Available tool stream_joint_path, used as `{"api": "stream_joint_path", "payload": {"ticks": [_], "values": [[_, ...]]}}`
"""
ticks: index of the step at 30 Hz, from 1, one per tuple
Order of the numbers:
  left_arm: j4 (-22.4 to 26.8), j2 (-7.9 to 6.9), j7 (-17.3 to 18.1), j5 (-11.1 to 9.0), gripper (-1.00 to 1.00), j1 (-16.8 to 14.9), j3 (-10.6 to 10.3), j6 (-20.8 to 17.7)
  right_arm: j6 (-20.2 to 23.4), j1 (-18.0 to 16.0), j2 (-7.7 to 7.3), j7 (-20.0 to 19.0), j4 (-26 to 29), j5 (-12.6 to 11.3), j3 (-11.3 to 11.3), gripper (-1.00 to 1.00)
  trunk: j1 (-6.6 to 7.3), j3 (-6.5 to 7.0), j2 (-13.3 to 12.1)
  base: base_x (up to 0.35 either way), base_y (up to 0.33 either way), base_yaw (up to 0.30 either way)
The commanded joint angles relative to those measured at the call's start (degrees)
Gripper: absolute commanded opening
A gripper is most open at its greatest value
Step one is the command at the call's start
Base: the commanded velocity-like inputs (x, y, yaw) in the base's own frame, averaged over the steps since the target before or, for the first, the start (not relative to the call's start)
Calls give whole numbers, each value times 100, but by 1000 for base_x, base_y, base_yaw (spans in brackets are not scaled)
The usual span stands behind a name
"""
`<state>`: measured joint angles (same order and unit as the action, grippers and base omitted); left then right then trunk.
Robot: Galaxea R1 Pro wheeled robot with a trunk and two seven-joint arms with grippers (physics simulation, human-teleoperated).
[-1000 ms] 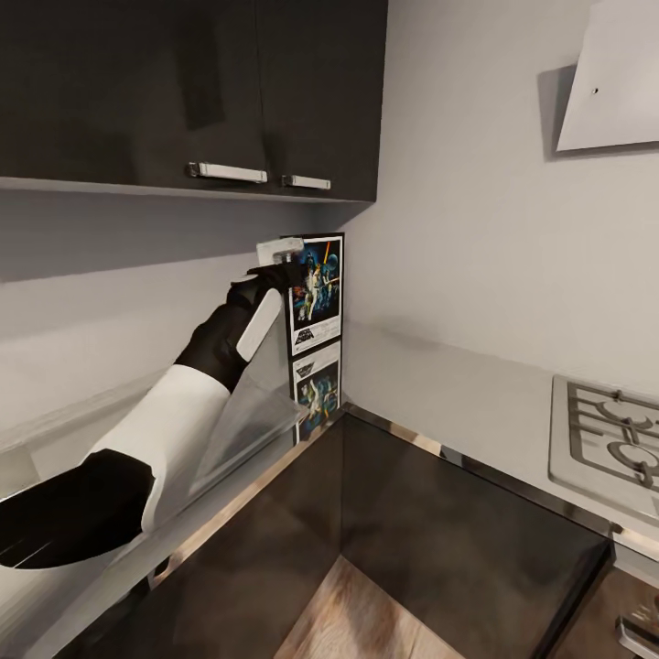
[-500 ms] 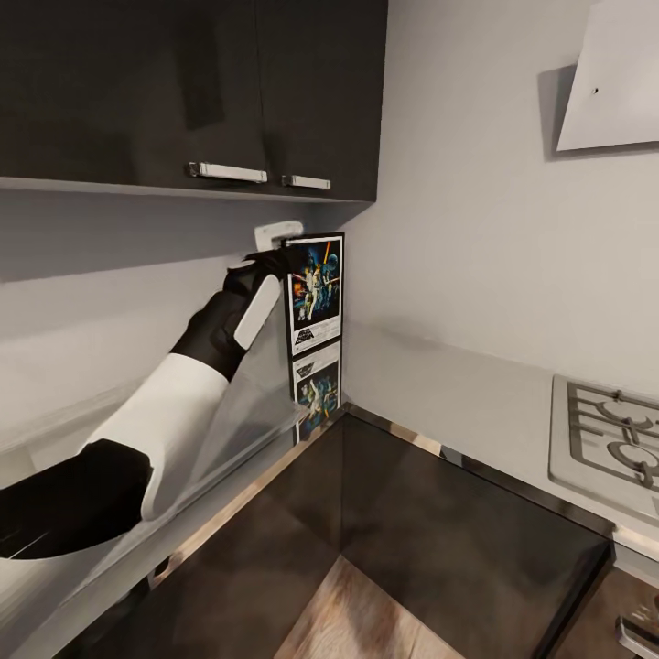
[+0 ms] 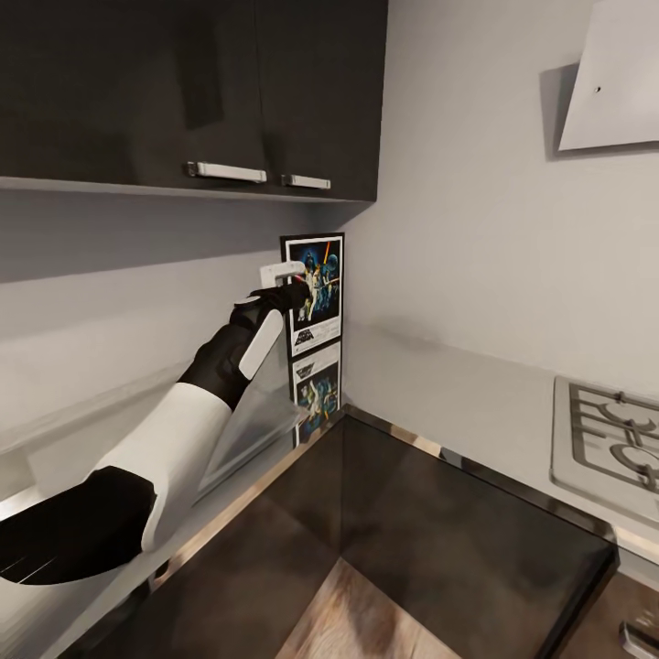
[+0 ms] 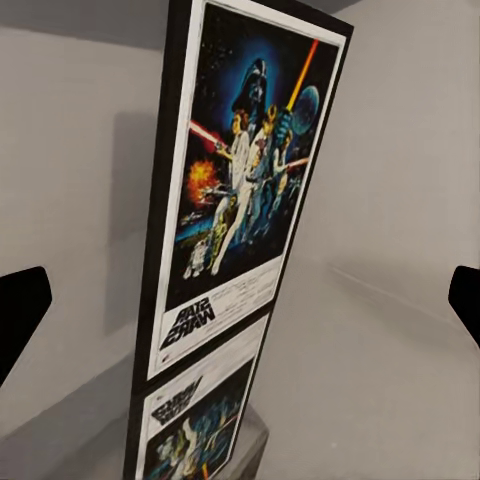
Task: Pick up the poster from the kitchen countertop and hang it on one of the wall nails in the kitchen.
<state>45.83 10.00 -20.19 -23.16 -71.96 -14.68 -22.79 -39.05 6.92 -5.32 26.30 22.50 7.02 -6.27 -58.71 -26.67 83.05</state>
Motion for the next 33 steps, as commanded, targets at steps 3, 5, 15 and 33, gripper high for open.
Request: {"api": "stream_joint_path", "payload": {"ticks": [3, 5, 15, 33], "values": [[5, 0, -48, -57, 100, -3, -13, -14, 20, 2, -4, 60, 9, 45, -23, 100, -2, -5, 3, 97, 0, 0], [5, 0, -47, -57, 100, -5, -15, -14, 20, 1, -4, 60, 9, 45, -23, 100, -2, -5, 3, 50, 0, 0], [5, 0, -46, -57, 100, -6, -14, -15, 20, -1, -4, 53, 9, 45, -31, 100, -2, -5, 3, 12, 0, 0], [11, 0, -39, -57, 100, -5, -16, -15, 20, -2, -4, 53, 9, 45, -32, 100, -2, -5, 3, 131, -21, 0]]}}
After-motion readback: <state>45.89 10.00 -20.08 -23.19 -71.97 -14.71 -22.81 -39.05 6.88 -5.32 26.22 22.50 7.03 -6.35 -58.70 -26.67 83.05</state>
